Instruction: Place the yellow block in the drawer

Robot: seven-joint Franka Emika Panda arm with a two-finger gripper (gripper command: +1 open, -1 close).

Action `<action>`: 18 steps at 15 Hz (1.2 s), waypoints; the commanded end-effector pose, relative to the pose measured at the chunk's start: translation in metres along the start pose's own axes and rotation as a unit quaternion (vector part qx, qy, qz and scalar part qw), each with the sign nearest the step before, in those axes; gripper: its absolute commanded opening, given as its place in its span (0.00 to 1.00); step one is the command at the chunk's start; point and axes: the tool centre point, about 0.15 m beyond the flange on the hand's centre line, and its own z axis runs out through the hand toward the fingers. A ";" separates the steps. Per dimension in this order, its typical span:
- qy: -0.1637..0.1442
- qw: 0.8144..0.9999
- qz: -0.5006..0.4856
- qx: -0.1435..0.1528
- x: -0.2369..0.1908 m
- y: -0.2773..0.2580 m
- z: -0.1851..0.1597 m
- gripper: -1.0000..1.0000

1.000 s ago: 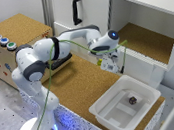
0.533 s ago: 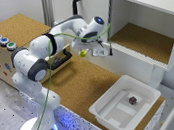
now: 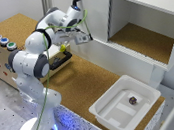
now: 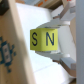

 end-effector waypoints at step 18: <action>-0.004 0.992 -0.045 -0.122 0.044 -0.073 0.142 1.00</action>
